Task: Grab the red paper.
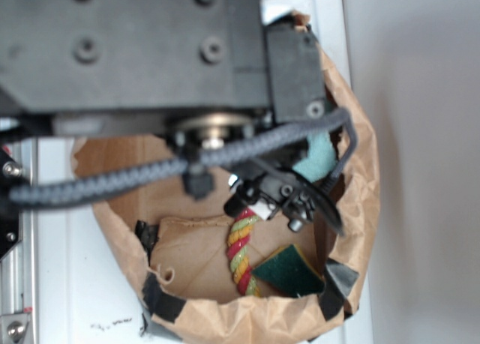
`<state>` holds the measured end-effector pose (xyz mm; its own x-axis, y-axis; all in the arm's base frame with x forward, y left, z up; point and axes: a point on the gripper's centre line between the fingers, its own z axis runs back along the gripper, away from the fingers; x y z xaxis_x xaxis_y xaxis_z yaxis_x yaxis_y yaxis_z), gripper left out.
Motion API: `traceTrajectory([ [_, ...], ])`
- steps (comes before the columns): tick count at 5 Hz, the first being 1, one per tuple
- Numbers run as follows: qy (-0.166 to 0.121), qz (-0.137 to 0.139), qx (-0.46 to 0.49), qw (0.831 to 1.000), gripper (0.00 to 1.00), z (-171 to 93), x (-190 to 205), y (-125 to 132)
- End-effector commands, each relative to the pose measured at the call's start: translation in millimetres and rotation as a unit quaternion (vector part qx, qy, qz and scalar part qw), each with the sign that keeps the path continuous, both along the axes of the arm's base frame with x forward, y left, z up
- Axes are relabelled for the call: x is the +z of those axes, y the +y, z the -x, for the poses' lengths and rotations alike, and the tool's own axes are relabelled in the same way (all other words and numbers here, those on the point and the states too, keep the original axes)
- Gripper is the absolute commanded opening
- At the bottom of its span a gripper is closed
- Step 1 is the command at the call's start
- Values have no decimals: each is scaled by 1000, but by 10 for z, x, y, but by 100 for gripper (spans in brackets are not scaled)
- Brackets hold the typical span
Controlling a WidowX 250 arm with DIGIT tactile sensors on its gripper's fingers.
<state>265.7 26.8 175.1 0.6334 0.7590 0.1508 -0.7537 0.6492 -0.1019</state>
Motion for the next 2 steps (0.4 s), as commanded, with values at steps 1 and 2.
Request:
traceTrajectory([
  [1,-24,-46,108,993,100,-398,-470,621],
  [2,-31,-57,129,990,100,-565,-612,745],
])
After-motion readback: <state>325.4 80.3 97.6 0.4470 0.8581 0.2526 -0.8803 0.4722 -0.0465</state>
